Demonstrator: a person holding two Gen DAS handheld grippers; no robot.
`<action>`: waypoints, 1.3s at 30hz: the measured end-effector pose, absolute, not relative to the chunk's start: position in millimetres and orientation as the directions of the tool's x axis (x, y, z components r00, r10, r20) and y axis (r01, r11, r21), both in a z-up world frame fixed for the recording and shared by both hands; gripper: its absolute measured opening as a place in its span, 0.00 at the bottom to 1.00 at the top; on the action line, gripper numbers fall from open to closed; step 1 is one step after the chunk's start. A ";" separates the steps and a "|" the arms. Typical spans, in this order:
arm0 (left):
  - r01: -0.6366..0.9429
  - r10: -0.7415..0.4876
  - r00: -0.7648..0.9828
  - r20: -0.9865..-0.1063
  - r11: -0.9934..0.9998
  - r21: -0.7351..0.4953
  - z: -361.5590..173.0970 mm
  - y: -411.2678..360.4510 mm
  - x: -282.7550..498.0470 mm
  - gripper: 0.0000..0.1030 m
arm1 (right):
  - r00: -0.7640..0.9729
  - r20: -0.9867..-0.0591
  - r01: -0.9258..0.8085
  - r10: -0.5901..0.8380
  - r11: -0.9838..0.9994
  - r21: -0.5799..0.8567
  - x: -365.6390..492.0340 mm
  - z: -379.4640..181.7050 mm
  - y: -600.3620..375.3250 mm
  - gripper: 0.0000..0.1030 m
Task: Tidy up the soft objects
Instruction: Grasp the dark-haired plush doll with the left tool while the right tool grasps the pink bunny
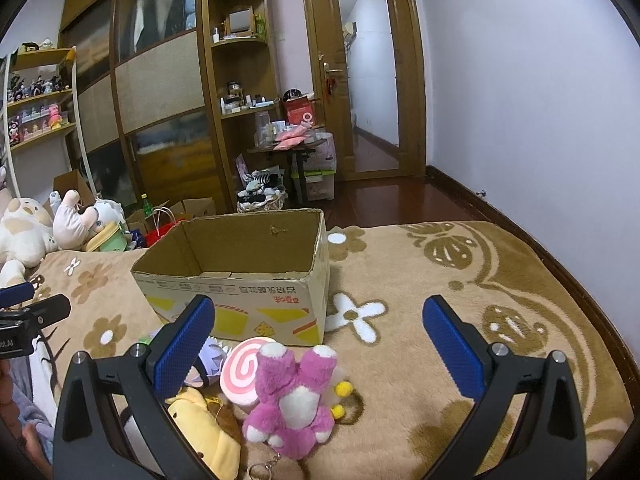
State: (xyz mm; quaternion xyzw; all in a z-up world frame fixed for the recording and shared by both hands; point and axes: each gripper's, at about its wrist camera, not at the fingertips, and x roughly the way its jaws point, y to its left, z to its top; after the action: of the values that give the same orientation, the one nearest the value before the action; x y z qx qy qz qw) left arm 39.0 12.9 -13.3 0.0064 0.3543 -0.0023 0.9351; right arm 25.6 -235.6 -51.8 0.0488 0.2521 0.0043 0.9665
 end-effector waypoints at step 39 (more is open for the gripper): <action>0.194 -0.072 0.557 -0.827 0.980 0.046 -108.3 -64.6 122.9 0.99 | 0.675 -0.729 0.011 0.112 0.987 0.162 93.4 -128.5 -235.6 1.00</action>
State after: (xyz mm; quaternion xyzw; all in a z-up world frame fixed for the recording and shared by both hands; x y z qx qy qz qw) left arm 122.9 -64.6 -108.3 0.0660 0.4644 -0.0757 0.8799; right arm 93.4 -235.6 -128.5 0.0768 0.4020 0.0277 0.9120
